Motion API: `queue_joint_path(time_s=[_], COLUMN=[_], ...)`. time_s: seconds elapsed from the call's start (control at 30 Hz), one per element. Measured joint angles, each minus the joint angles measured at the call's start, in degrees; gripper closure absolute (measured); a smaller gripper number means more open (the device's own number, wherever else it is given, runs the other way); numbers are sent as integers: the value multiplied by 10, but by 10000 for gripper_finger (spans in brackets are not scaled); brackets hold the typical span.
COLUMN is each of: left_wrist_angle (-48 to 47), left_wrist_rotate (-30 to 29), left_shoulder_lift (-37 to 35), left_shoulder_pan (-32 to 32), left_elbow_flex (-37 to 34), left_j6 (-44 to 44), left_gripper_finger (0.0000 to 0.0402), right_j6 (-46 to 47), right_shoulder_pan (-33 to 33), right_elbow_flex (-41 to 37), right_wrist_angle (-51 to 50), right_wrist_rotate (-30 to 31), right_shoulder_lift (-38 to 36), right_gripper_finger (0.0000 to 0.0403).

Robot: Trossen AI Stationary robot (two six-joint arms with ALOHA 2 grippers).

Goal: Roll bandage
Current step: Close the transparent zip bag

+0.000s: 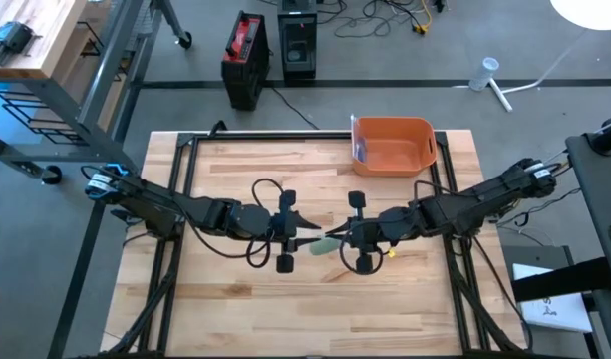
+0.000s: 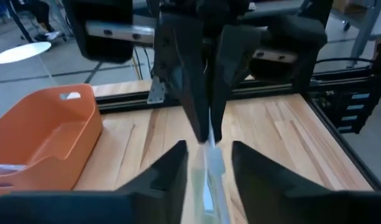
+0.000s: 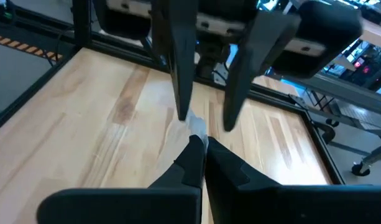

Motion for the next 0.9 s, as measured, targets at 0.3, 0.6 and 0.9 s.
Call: queue_joint_path(time_s=[0.3, 0.6, 0.9], left_wrist_angle=[1, 28, 14], left_wrist_rotate=[0, -17, -24], left_shoulder_lift=[15, 28, 29], left_shoulder_pan=[4, 8, 7], left_elbow_flex=[0, 0, 0], left_j6=[-5, -2, 4], left_gripper_finger=[254, 325, 328], right_j6=[-3, -2, -3], right_shoulder_pan=[-3, -3, -5], right_elbow_flex=[1, 1, 1], right_wrist_angle=[19, 13, 14], right_wrist_rotate=[2, 4, 3], right_shoulder_lift=[7, 7, 6], right_gripper_finger=[403, 403, 403])
